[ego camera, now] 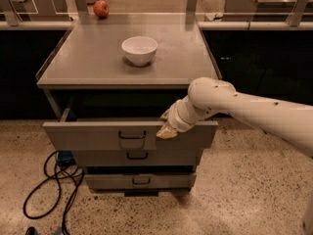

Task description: Open top drawer

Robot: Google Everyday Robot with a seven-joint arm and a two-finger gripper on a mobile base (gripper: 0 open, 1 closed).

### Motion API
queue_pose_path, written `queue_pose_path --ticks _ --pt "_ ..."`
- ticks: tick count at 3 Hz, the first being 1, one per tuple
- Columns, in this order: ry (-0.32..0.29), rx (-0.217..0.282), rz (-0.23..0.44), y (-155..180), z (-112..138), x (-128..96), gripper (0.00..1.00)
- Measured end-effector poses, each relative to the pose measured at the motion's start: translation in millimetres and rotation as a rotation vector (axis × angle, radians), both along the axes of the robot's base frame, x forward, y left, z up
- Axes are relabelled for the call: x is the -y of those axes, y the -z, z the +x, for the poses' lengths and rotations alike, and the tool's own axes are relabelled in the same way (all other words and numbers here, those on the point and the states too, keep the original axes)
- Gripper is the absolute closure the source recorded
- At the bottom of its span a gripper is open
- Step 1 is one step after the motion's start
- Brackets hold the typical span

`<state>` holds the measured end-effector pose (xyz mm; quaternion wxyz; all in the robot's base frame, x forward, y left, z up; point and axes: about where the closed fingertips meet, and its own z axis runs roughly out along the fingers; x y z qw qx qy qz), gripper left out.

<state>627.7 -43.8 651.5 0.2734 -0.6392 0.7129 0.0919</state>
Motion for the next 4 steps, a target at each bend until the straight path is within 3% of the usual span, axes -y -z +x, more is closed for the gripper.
queue_pose_path --ticks 3,4 --pt "0.016 0.003 -0.014 -3.3 -17.8 1.8 1.0" --pt "0.033 0.006 -0.026 2.0 -35.2 3.4 1.0"
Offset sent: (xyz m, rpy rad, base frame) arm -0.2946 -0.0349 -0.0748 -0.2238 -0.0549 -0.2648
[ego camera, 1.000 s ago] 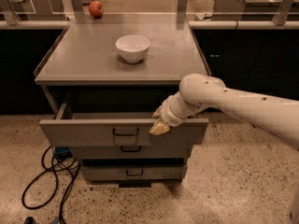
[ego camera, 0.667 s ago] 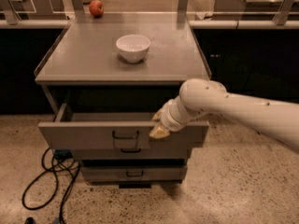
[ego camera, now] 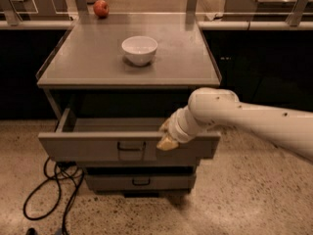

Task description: Open top drawer

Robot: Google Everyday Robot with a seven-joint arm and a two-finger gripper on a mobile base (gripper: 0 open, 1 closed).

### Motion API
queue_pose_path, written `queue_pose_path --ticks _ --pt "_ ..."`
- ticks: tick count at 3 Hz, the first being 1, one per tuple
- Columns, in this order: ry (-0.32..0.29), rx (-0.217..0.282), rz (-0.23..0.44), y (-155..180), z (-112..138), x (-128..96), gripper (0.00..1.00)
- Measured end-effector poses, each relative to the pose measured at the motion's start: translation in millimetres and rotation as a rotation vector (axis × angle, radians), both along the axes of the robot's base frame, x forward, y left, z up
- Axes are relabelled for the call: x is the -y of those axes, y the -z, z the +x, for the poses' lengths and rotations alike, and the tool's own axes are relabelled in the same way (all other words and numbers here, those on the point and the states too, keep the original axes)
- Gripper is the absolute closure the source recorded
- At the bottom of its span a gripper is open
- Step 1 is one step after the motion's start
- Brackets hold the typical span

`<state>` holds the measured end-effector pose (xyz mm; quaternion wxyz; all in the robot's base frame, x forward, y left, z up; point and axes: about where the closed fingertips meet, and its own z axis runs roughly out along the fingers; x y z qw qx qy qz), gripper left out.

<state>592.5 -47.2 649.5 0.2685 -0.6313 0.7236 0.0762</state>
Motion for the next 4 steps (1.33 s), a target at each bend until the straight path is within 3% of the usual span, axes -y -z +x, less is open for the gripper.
queue_pose_path --ticks 4 --pt "0.027 0.0 -0.021 1.9 -29.8 0.0 1.0"
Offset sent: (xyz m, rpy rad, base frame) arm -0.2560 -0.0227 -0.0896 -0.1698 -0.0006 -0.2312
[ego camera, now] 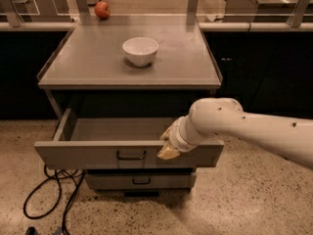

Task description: Open top drawer

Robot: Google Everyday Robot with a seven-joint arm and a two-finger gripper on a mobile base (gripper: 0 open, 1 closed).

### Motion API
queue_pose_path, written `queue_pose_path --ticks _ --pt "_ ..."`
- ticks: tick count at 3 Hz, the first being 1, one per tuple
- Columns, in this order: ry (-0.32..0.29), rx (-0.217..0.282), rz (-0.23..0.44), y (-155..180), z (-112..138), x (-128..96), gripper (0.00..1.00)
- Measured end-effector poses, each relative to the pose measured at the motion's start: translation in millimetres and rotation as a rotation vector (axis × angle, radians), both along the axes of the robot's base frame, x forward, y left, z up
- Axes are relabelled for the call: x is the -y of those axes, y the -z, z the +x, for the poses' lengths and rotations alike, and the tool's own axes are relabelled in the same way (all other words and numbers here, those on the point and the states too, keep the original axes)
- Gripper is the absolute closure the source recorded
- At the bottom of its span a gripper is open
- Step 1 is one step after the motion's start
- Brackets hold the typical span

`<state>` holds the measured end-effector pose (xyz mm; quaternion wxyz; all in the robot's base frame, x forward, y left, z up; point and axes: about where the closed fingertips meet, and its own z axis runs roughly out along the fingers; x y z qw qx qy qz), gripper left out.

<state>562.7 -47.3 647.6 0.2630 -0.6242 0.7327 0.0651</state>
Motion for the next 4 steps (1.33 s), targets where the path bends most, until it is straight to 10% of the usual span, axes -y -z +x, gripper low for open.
queue_pose_path --ticks 4 --pt "0.022 0.001 -0.017 0.9 -24.8 -0.1 1.0"
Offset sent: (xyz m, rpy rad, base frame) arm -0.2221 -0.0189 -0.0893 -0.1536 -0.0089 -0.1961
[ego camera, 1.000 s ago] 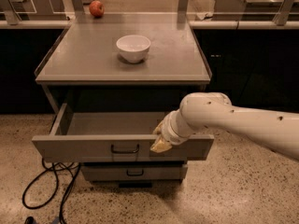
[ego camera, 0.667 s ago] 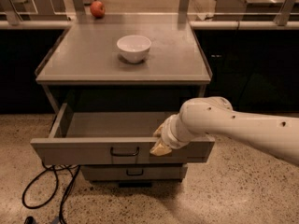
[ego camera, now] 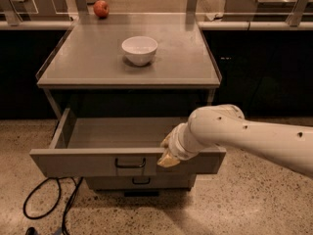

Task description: Open top drawer

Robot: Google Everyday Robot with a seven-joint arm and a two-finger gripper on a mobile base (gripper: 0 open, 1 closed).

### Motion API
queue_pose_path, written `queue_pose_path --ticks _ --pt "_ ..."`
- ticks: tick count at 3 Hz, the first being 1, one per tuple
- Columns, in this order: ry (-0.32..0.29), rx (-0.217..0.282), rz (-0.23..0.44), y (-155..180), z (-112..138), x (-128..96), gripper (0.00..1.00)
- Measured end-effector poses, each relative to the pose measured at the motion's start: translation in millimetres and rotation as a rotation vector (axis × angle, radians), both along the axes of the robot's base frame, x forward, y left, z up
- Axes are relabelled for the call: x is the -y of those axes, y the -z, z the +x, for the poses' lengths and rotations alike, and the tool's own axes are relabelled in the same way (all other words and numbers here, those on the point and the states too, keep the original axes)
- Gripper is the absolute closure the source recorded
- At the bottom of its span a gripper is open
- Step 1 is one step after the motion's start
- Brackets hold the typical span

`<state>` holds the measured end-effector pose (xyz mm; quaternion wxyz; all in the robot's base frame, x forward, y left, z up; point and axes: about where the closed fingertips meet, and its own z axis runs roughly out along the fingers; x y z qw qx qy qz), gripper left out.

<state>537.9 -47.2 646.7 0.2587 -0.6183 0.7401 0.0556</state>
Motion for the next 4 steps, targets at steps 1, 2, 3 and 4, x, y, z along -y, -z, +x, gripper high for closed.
queue_pose_path --ticks 1,2,3,4 --pt "0.0 0.0 0.0 -2.6 0.0 -0.3 1.0" --pt "0.008 0.001 -0.006 0.1 -8.9 -0.2 1.0" --pt "0.008 0.001 -0.006 -1.8 -8.9 -0.5 1.0" --pt "0.016 0.001 -0.01 0.0 -17.4 -0.3 1.0"
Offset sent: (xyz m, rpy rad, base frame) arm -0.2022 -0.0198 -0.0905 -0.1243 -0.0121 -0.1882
